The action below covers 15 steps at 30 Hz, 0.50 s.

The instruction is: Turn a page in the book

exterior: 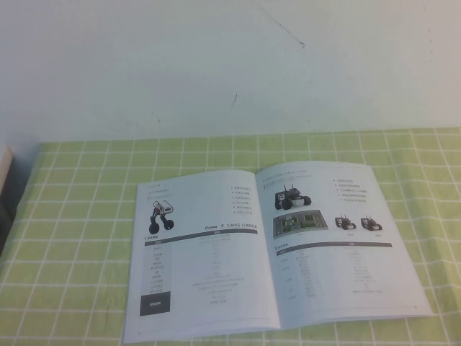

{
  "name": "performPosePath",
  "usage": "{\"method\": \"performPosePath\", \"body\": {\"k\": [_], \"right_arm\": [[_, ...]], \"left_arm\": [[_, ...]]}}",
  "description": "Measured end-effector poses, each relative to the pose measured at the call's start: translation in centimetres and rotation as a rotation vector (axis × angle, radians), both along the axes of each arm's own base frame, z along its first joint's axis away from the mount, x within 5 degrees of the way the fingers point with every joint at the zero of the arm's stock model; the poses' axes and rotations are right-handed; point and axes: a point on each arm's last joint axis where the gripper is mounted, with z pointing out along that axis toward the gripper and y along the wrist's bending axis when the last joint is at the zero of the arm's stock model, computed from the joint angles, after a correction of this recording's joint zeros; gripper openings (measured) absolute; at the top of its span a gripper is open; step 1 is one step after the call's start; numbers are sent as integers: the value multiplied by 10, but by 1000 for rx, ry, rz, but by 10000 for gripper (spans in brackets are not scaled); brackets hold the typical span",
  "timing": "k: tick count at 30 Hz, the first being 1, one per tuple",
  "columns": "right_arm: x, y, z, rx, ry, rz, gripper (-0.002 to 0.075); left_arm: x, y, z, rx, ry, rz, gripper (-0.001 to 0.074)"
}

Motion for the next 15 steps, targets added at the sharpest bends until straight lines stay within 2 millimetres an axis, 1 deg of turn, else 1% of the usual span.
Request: {"method": "performPosePath", "body": {"k": [7,15], "right_arm": [[0,0,0,0,0,0,-3],[0,0,0,0,0,0,-3]], "left_arm": [[0,0,0,0,0,0,-3],[0,1,0,51,7,2,-3]]}}
